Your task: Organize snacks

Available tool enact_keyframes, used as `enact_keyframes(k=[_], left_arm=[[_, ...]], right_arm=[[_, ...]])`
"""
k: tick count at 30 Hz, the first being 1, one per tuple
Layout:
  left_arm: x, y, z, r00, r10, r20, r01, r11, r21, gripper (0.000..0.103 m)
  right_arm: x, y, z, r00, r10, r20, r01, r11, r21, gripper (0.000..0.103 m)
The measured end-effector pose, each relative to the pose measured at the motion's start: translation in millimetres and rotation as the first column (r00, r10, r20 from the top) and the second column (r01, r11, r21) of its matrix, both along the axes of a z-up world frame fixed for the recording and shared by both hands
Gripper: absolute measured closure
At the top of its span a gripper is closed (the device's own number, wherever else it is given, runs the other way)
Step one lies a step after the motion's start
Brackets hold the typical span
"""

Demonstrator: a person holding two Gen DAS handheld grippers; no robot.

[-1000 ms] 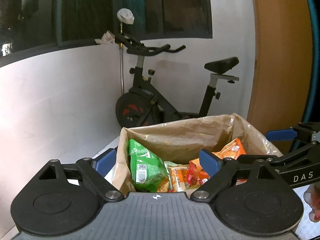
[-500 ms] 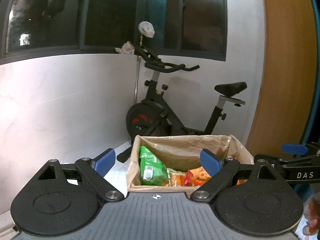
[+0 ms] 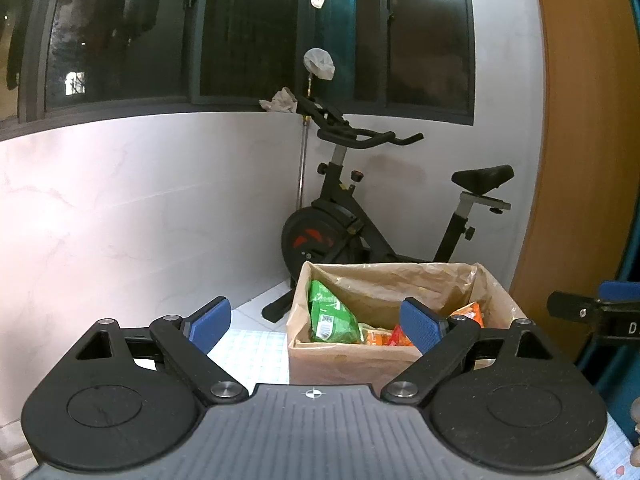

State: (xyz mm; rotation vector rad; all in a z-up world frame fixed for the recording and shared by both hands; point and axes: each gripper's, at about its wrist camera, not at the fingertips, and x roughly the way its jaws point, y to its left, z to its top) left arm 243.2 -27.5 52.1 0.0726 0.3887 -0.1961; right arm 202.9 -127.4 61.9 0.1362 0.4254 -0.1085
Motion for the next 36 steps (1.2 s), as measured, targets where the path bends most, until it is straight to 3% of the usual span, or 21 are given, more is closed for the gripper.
enact_keyframes(k=[36], left_arm=[[-3,19,6,0.999,-0.05,0.021,0.05,0.999,-0.004,0.01]], right_arm=[[-12,-2,7,1.0,-0.005,0.014,0.005,1.0,0.007,0.0]])
